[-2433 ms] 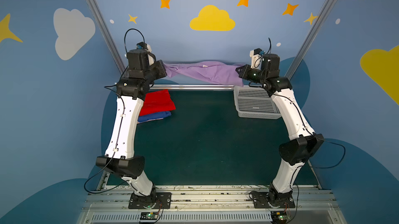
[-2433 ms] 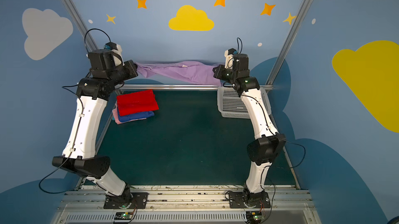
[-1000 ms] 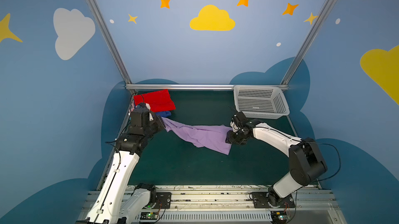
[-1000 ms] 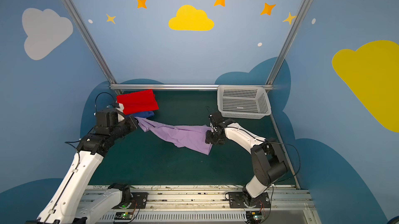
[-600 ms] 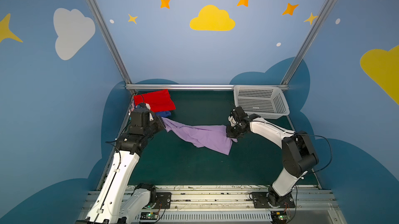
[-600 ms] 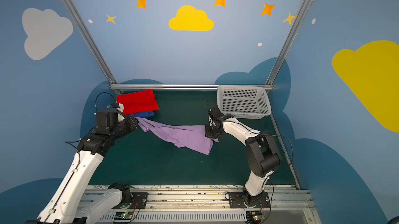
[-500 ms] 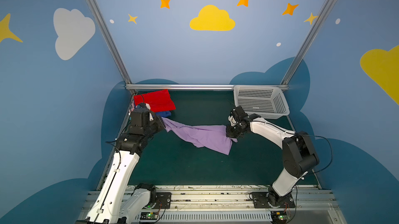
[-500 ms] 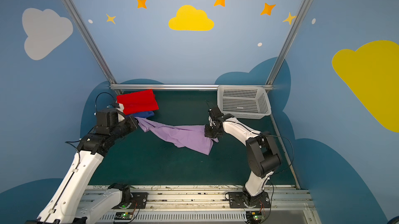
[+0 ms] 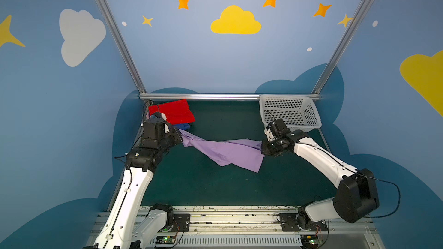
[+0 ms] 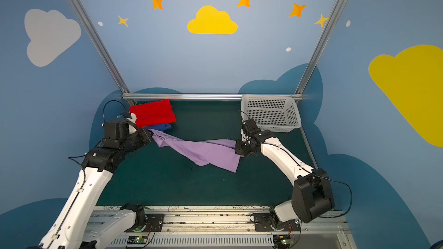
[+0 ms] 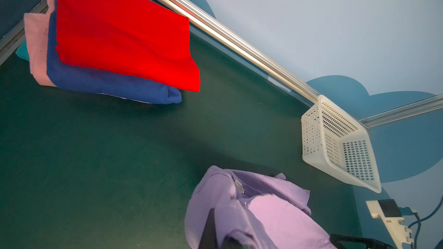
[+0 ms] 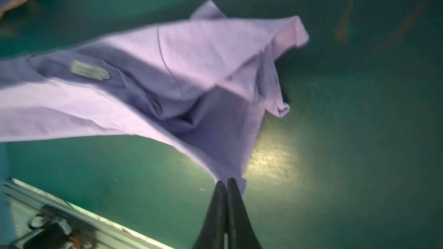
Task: Fold and stack the t-shirts
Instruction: 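Lower the stretched t-shirt onto the table with both grippers, then lift the lavender t-shirt high with both grippers, stretching it apart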
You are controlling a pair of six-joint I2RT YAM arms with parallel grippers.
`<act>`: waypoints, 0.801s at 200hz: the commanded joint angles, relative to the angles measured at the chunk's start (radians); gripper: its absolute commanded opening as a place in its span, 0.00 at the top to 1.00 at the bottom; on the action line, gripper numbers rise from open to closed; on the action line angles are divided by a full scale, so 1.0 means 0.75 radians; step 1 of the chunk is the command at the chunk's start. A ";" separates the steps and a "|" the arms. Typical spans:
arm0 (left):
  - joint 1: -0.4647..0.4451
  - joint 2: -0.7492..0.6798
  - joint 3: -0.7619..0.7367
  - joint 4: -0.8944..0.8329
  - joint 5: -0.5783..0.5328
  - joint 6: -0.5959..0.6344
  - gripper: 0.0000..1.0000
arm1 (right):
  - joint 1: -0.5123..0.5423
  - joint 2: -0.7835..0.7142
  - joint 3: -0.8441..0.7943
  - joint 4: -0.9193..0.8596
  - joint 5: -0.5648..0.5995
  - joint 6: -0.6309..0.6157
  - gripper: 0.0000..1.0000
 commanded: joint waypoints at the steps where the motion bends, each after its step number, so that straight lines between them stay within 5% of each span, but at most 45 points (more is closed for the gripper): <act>1: 0.003 -0.011 0.006 -0.004 0.006 0.012 0.96 | 0.000 0.005 -0.052 -0.030 -0.047 0.024 1.00; 52: 0.003 -0.029 -0.023 0.010 0.005 0.000 0.96 | 0.004 0.012 -0.092 0.015 -0.068 0.037 1.00; 74: 0.002 0.047 -0.004 0.080 0.048 -0.008 0.96 | -0.015 0.105 0.049 0.032 -0.051 0.002 1.00; 104: 0.003 0.267 0.181 0.215 0.120 -0.001 0.96 | -0.100 0.356 0.562 -0.030 0.016 -0.044 1.00; 138: 0.001 0.545 0.608 0.225 0.173 0.059 0.96 | -0.242 0.642 1.323 -0.173 -0.041 -0.016 1.00; 160: -0.001 0.714 0.928 0.183 0.198 0.105 0.96 | -0.284 0.742 1.649 -0.062 -0.085 -0.096 1.00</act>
